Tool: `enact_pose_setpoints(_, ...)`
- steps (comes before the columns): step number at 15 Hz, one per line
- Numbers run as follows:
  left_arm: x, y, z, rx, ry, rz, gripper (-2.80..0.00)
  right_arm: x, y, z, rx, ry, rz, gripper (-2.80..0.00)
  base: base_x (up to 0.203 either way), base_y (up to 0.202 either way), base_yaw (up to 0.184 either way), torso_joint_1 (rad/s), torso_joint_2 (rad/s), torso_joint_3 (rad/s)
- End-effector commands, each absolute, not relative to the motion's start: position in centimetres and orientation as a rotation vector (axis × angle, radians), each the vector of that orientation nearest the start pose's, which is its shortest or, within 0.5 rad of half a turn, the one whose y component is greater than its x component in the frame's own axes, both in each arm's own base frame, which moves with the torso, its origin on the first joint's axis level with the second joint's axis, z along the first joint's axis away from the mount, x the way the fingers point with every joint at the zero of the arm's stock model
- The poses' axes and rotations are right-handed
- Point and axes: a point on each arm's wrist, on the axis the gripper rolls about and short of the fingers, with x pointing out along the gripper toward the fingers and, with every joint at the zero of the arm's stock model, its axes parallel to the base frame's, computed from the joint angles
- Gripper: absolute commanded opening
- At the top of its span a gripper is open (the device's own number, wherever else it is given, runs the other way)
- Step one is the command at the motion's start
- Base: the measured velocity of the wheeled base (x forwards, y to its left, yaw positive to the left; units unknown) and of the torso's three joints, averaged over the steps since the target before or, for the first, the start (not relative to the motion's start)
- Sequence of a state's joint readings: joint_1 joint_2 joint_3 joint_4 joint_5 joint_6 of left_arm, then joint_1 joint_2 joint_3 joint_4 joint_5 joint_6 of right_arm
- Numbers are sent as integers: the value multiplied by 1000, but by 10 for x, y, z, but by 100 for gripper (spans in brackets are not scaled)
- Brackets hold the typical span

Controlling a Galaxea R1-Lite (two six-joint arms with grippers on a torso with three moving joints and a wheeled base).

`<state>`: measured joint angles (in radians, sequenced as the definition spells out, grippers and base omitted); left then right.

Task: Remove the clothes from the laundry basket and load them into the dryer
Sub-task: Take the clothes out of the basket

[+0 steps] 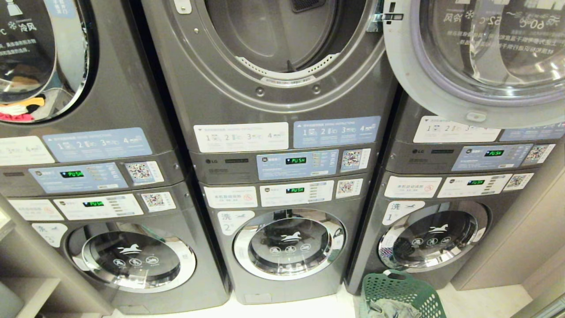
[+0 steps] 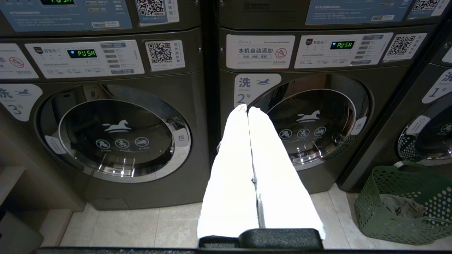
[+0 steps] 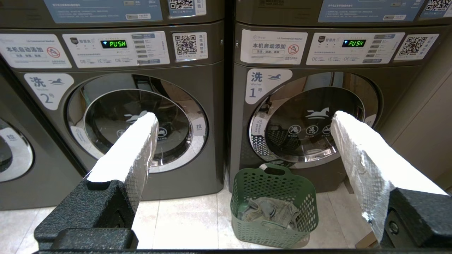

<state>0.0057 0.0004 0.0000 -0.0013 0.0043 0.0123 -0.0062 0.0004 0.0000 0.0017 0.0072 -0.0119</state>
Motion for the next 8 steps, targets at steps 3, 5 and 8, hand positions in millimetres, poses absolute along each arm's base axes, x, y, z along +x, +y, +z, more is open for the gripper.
enact_pose_setpoints(3,-23,0,75,12,-1,11,-280,-23,0,75,-12,3,2,0,0,0,0,0,0,0)
enact_pose_setpoints(5,-23,0,76,12,-1,11,-280,-23,0,75,-12,3,2,0,0,0,0,0,0,0)
enact_pose_setpoints(8,-23,0,75,12,-1,11,-280,-23,0,75,-12,3,2,0,0,0,0,0,0,0)
